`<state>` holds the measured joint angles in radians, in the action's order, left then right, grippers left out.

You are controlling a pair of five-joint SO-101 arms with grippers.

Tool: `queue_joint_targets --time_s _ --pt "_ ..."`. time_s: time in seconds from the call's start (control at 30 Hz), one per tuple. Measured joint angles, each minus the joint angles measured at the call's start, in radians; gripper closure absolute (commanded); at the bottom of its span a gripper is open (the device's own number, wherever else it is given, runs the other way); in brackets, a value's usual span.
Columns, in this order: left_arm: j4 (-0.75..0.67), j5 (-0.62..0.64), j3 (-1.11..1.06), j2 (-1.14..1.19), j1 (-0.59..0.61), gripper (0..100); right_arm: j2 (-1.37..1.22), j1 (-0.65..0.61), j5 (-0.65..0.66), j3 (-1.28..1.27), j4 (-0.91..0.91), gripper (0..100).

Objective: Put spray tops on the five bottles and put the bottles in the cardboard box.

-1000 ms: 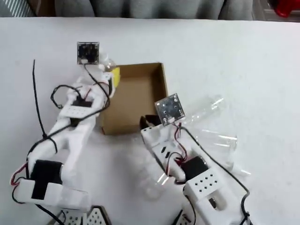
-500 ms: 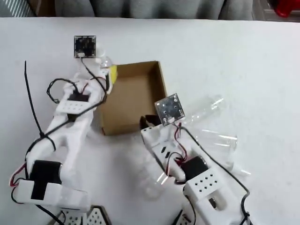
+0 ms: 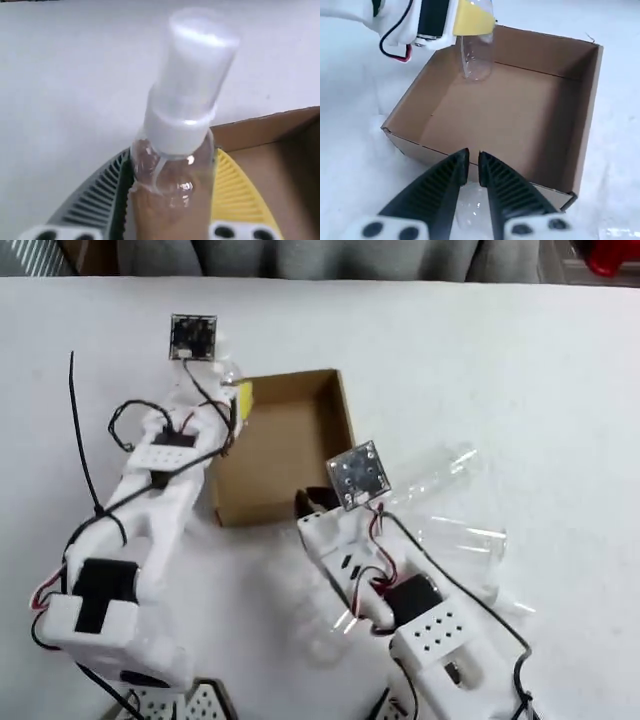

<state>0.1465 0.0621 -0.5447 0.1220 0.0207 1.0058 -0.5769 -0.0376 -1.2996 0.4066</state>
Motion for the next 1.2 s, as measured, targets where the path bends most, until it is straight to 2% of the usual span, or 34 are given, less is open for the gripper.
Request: queue_joint_targets --time_s 0.27,0.5,0.93,1.2 --pt "0.0 -0.011 0.005 0.003 -0.002 97 0.0 0.0 0.0 0.0 0.0 98.4" --pt "0.0 -0.011 0.005 0.003 -0.003 87 0.0 0.0 0.0 0.0 0.0 98.4" --pt "0.0 -0.011 0.005 0.003 -0.003 87 0.0 0.0 0.0 0.0 0.0 98.4" --pt "0.006 -0.014 0.005 0.003 -0.003 77 0.0 0.0 0.0 0.0 0.0 98.4"
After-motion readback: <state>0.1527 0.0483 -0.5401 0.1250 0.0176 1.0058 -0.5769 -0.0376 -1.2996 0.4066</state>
